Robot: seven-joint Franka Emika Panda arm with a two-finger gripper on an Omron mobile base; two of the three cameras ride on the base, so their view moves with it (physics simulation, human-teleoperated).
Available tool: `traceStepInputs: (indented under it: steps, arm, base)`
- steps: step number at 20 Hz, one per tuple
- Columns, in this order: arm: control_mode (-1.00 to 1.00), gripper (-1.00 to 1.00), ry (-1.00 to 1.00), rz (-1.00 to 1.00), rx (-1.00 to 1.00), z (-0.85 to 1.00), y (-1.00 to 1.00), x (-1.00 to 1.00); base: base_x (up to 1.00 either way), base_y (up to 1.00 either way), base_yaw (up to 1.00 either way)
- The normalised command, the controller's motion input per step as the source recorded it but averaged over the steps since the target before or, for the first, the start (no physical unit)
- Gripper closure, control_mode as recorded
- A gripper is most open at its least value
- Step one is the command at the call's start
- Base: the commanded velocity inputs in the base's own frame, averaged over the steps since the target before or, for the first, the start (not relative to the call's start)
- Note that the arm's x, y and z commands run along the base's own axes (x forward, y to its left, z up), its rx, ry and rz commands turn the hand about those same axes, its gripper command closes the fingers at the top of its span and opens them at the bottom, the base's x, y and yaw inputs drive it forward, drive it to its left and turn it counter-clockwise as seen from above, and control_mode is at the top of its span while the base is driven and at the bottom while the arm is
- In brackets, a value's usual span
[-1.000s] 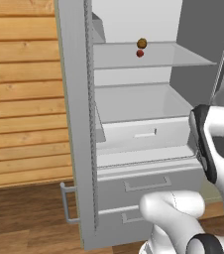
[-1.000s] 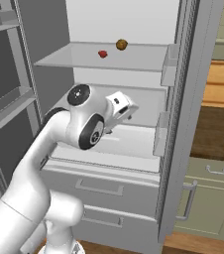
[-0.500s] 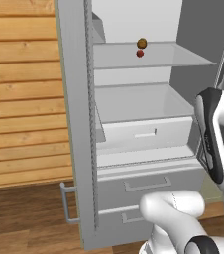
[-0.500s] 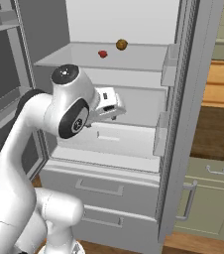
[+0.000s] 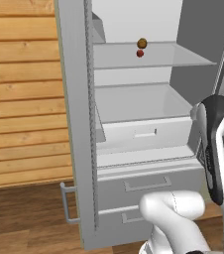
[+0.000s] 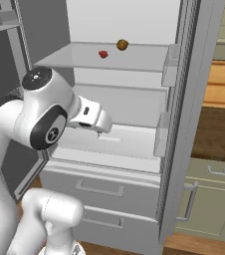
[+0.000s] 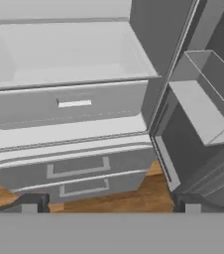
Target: Take the strawberry from the fridge and place it on top of the pancake, located on the dining counter.
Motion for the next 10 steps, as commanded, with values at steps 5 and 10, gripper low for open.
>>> traceStepInputs:
  steps: [5,10]
  arm:
    - [-1.0,-1.0,-0.3,0.0,-0.05,0.43,0.53,-0.2]
    - [-1.0,-1.0,-0.07,0.0,-0.02,0.44,0.24,-0.29]
  base:
    - [0.0,0.0,0.0]
    - [0.0,0.0,0.0]
